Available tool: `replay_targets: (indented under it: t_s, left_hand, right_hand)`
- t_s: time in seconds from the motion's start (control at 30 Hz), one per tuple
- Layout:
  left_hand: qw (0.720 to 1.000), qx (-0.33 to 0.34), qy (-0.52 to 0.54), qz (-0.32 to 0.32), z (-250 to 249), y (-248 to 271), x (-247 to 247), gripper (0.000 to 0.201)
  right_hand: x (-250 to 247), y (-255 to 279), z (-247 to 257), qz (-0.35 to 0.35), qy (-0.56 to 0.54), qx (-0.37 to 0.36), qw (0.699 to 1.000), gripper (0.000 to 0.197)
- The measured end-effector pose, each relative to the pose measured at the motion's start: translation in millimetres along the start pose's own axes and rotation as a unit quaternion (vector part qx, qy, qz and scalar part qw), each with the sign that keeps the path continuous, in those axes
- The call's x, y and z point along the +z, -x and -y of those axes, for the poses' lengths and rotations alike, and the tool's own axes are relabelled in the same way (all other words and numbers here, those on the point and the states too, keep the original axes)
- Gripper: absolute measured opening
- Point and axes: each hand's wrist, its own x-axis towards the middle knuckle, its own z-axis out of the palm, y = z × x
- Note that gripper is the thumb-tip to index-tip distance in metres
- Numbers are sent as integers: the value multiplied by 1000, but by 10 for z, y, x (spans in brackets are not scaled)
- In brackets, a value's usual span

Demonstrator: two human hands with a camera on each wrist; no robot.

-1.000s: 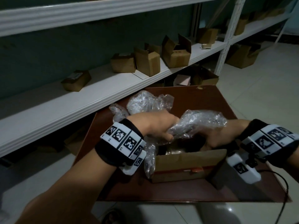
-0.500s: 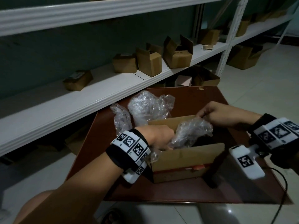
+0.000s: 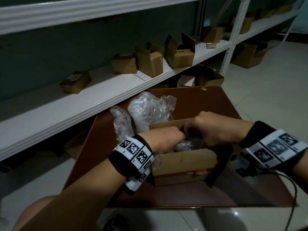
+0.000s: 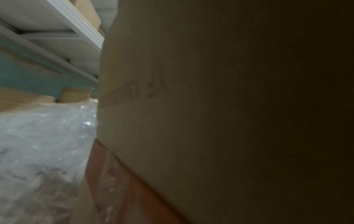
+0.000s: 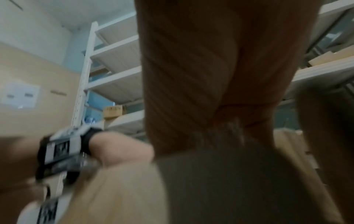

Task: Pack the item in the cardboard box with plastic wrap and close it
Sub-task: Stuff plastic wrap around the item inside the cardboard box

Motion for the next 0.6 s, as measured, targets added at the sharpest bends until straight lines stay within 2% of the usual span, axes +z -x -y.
replay_targets:
  t_s: [0.07,0.23,0.37,0.47,0.57,0.6]
  left_hand:
    - [1000,9,-15,-8,-16,31,-22,19]
    - [998,2,-40,-53,-53,181,-160,12]
    - [994,3,-43,-96,-53,334,-340,15]
    - [990,10,-54,-130,-38,432,-420,24]
    - [986,0,-87,-141,-51,464,-436,18]
    - [984,2,-103,-145,-54,452,-426,16]
  right_hand:
    - [22,-8,6,-5,20,-22,1000,24]
    - [33,30,77,-82,94,-63,990,16]
    - [71,-27,93,-85,121,-42,988,11]
    - [97,-93,89,-59,106,-10,993,13]
    - [108,-148,66,-45,87,6,995,6]
    - [102,-157,66,-42,84,15,995,13]
